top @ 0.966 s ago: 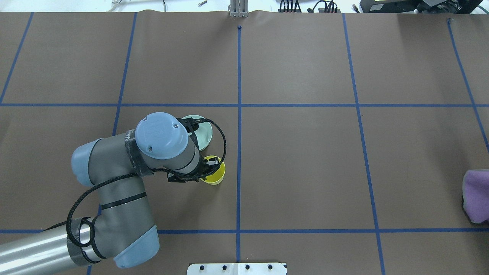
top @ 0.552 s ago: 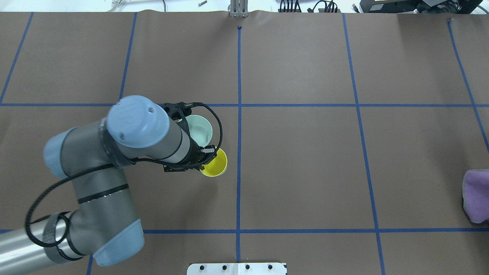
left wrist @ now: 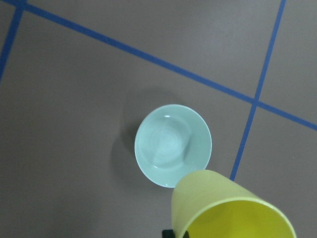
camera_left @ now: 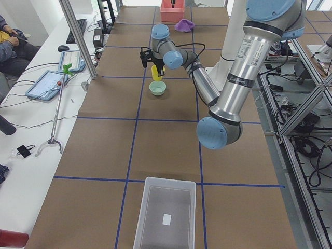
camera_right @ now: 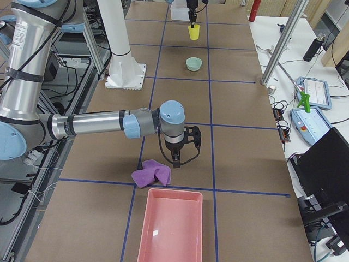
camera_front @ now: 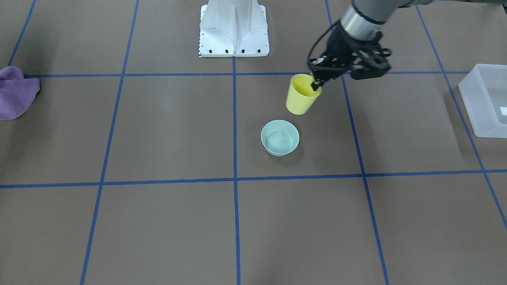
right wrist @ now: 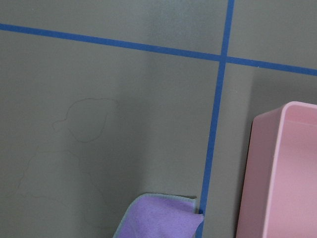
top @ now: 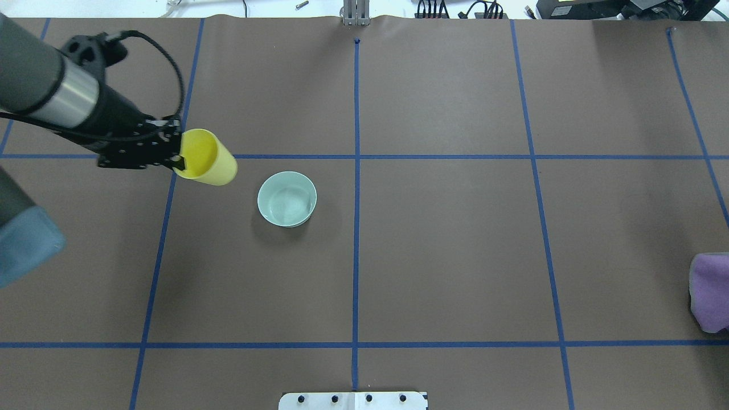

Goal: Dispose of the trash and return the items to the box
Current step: 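Lift the yellow cup and carry it off the table toward the white bin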

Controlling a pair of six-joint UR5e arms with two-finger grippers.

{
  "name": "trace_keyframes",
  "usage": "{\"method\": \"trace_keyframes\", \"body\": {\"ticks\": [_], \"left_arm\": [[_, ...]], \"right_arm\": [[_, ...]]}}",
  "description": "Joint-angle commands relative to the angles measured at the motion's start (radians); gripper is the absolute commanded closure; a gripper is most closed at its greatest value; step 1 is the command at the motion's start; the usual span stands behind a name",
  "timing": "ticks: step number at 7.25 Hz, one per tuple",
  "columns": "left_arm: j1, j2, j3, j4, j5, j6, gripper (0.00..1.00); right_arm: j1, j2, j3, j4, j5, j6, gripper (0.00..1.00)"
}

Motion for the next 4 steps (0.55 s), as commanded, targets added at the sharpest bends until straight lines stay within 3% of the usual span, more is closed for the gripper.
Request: {"method": "trace_keyframes", "body": {"ticks": [1,2,3,4], "left_arm": [[-0.282,0.292,-0.047,0.001,-0.067,0.489,1.0],[-0.385,0.391,-0.008,0.001,-0.163,0.757,1.0],[-0.521,0.407,0.075,0.003,-0.221,0.944,1.0],[-0.576,0.406,0.124,0.005,-0.222,1.052,1.0]], "right_arm": [[-0.1,-0.012,-0.052,0.131,-0.01,0.097,0.0],[-0.132,-0.041,-0.125,0.255,-0.004,0.099,0.0],[-0.162,-0.064,-0.185,0.373,-0.001,0.148,0.0],[-0.216,-0.081,-0.192,0.459,-0.001,0.27,0.0]]}}
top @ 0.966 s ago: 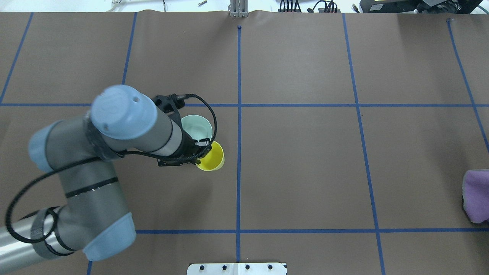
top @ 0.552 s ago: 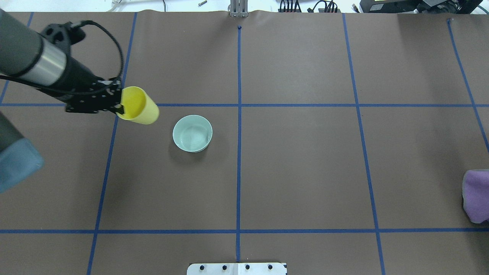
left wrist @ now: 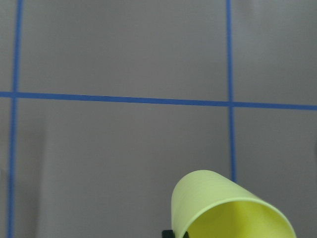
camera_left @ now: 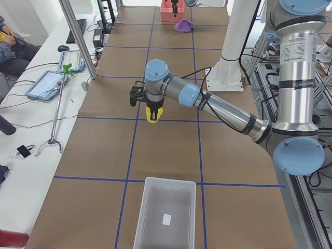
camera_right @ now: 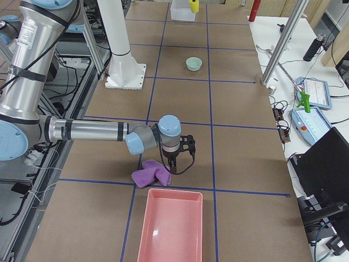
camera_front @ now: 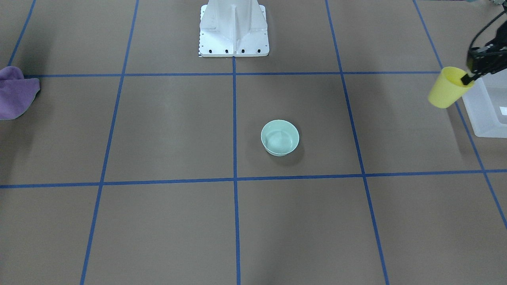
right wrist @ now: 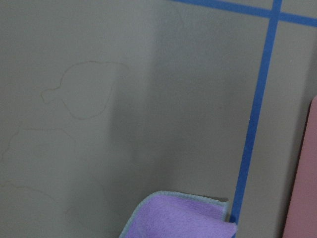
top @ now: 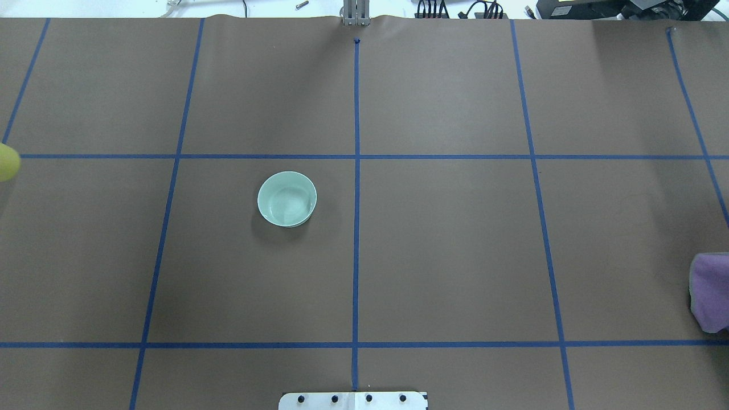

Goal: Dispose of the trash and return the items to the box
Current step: 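Lift the yellow cup and carry it off the table toward the white bin, then release the yellow cup into the white bin while right gripper drops purple cloth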

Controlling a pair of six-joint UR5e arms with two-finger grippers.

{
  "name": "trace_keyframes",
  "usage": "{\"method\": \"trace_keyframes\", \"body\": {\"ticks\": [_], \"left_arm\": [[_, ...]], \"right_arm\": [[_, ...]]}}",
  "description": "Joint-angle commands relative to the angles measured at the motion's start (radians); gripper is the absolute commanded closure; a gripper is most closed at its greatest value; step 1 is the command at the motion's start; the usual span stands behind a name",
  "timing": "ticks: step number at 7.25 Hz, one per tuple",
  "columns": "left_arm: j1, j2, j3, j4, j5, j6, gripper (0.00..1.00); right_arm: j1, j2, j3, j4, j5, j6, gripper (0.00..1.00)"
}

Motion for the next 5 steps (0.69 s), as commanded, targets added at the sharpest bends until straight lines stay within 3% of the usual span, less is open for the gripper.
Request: {"method": "trace_keyframes", "body": {"ticks": [1,3,5], "left_arm": [[-0.185,0.024,0.142,0.009,-0.034,0.312,1.0],[-0.262,0.011,0.219,0.028,-0.026,0.428,1.0],[-0.302,0.011,0.273,0.026,0.004,0.518,1.0]], "right_arm": [[-0.088,-0.055,-0.055,0.197,0.003,0.13,0.0],[-0.112,-0.062,-0.134,0.268,0.003,0.127,0.01],[-0.115,-0.063,-0.167,0.309,0.006,0.13,1.0]]}}
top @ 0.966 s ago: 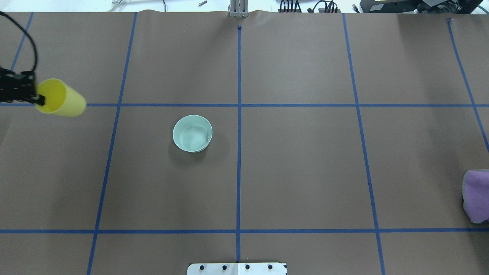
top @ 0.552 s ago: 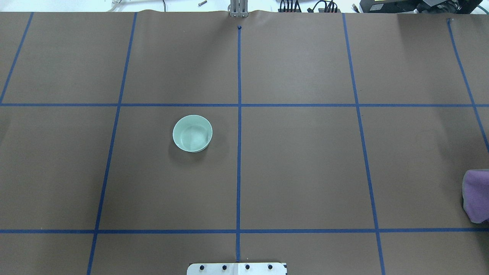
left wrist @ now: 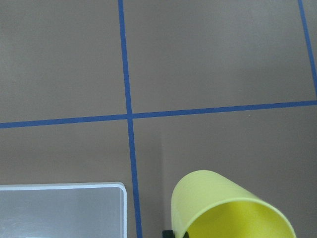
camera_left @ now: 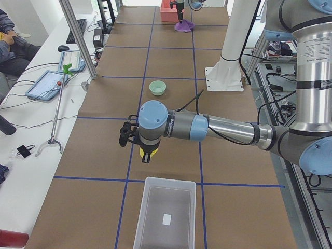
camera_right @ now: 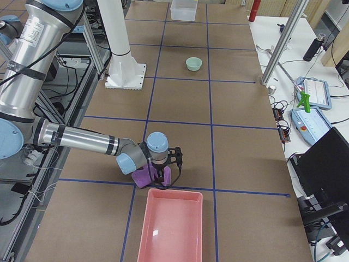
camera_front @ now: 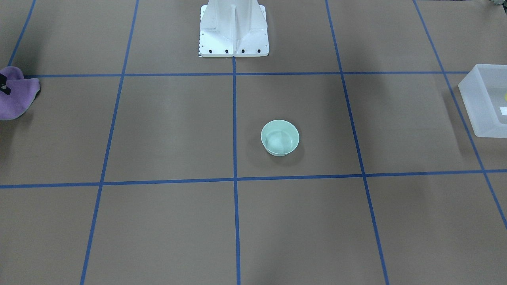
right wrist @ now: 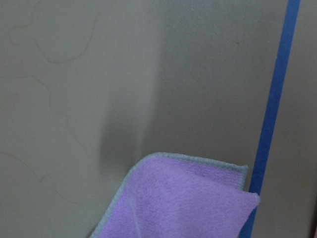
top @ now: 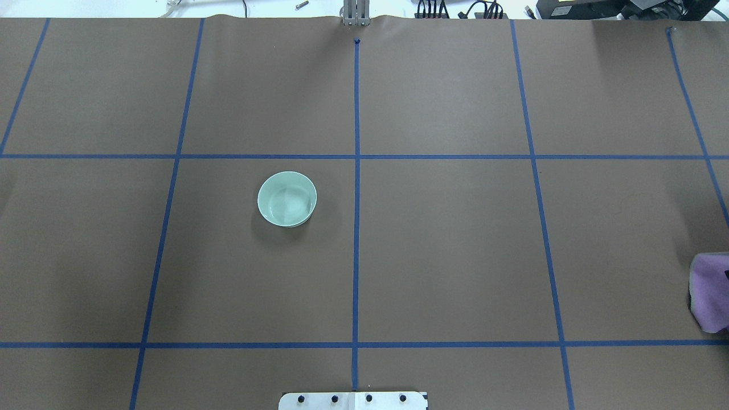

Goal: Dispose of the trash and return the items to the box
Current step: 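Release the yellow cup into the white bin while right gripper drops purple cloth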

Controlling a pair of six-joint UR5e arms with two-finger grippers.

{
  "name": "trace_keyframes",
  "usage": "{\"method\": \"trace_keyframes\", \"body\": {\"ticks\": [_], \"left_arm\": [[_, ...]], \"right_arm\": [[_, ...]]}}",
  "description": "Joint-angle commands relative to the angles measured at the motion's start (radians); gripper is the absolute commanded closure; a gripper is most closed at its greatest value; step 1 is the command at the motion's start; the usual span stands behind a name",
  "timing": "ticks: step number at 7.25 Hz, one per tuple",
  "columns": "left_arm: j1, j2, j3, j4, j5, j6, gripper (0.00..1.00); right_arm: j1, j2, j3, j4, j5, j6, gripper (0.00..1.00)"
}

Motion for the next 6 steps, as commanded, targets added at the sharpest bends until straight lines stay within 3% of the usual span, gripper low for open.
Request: {"method": "trace_keyframes", "body": {"ticks": [1,3,4,6], "left_arm": [[-0.035,0.002,0.077,-0.002,0.079,0.139,1.0],[-0.036,0.021,0.172,-0.025,0.083,0.17,1.0],[-0.036,0.062,0.196,-0.084,0.083,0.189,1.0],[-0.026,0.068,0.233,-0.109,0.083,0.183,1.0]], "right_arm": [[-0.004,-0.001,-0.016,0.024,0.029,0.001,1.0],[0.005,-0.006,0.015,0.021,0.077,0.004,1.0],[0.016,-0.035,0.08,0.014,0.092,0.009,1.0],[0.129,-0.061,0.14,0.013,0.181,0.006,1.0]]}}
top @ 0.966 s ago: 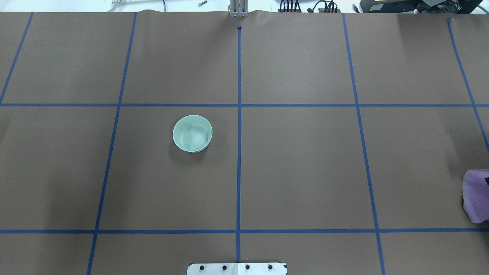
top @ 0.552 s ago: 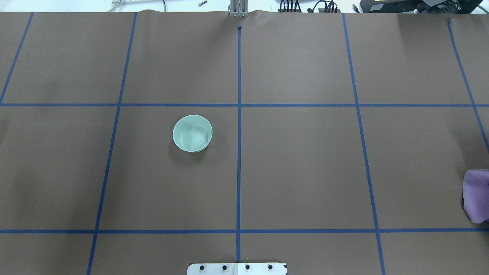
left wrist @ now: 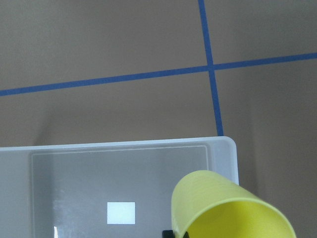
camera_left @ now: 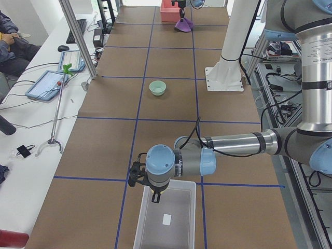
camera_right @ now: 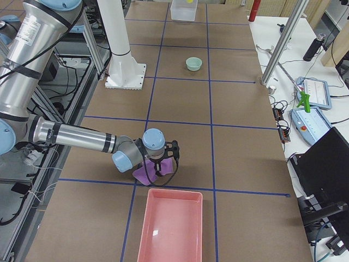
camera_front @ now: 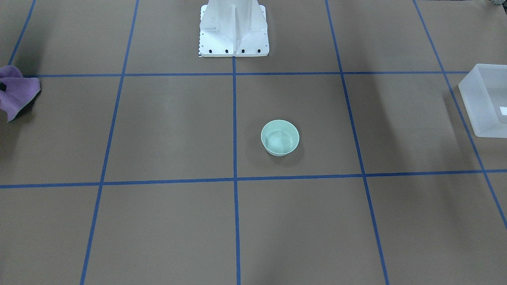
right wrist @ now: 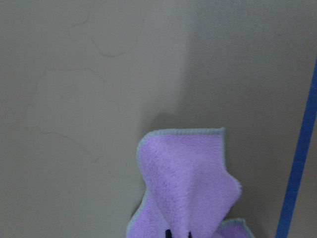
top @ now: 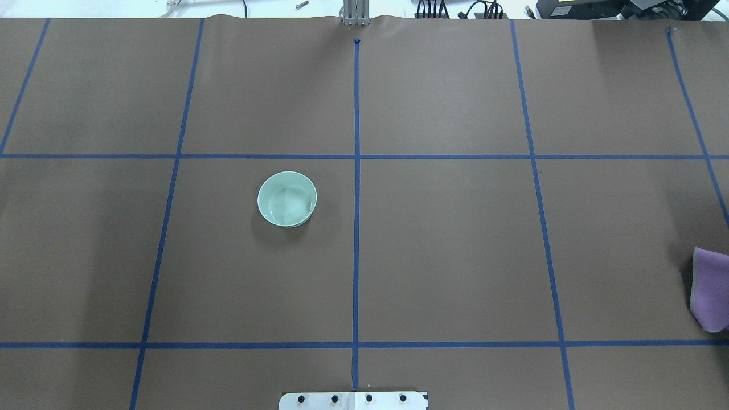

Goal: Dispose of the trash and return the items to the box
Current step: 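Release the yellow cup into the white bin while right gripper drops purple cloth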

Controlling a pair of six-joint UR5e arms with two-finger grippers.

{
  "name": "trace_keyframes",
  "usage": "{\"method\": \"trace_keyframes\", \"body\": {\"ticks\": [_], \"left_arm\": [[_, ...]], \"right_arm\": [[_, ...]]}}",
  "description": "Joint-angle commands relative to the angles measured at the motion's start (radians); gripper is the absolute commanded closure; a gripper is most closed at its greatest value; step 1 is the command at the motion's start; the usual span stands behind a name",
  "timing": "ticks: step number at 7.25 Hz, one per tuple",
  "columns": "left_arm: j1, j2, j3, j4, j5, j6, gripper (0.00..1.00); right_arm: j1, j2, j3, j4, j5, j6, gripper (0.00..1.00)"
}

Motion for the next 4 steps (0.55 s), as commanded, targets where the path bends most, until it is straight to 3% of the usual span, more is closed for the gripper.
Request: {"method": "trace_keyframes", "body": {"ticks": [1,4], "left_arm": [[0.01,0.013,0.078,-0.058,0.0,0.003,1.0],[0.061,0.015,0.134,-0.168,-0.009,-0.092,1.0]], "right_arm": [[0.117,-0.021,0.06,-0.001,0.047,-0.003,1.0],[0.238,-0.022,0.059,-0.009,0.046,-0.031,1.0]]}}
